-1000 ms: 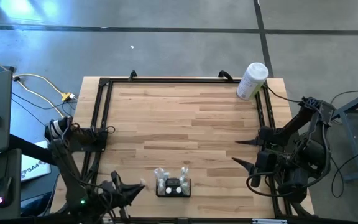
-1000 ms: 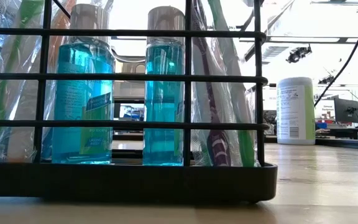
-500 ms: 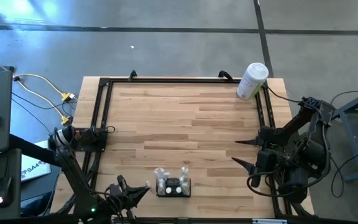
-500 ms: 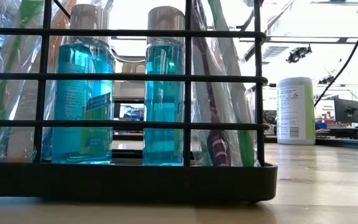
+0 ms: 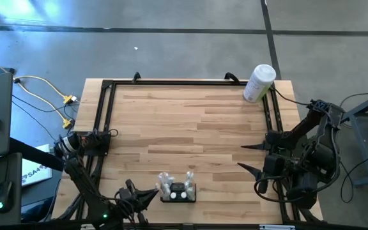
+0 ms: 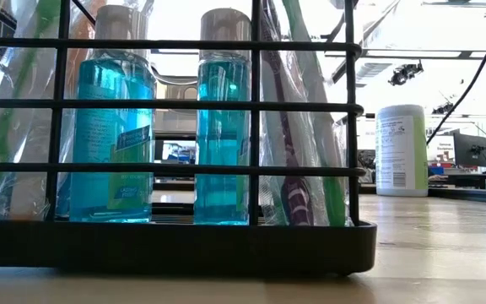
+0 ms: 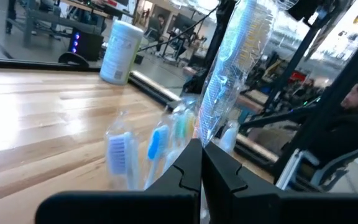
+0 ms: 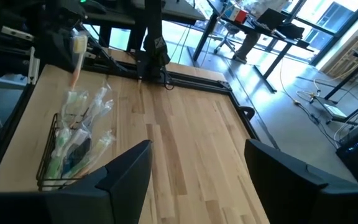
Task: Pick & Place toothbrushing station
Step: Put the orange toothbrush into the black wire organizer
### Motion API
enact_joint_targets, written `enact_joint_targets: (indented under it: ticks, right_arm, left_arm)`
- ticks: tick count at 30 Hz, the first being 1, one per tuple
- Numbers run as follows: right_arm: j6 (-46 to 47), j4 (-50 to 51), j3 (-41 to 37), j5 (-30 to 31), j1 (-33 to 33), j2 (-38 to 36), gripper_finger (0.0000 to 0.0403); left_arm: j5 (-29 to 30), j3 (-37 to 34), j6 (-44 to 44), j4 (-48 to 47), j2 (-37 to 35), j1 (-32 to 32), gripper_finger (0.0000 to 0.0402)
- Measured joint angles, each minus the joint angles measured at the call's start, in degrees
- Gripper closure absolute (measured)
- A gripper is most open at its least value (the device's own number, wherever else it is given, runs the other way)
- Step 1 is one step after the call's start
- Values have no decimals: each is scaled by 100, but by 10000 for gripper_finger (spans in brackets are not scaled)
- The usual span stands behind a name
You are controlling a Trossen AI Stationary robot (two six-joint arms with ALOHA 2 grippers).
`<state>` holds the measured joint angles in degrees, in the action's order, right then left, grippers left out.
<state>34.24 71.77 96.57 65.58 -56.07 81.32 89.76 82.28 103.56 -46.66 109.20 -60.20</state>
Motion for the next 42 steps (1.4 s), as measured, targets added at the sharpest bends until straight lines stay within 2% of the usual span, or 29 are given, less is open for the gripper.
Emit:
enact_joint_targets:
  ticks: [5, 17, 30, 42]
  right_arm:
    - [0, -2, 0, -105, 0, 0, 153]
    - [-37, 0, 0, -102, 0, 0, 153]
    - [-153, -4, 0, -99, 0, 0, 153]
    - [-304, 0, 0, -98, 0, 2, 153]
  left_arm:
    - [21, -88, 73, 138, 25, -9, 402]
    - [21, -943, 145, 1519, 25, -7, 402]
    - [-223, -1301, 169, 1719, 60, 144, 402]
    - [-130, -1388, -35, 2661, 447, 129, 402]
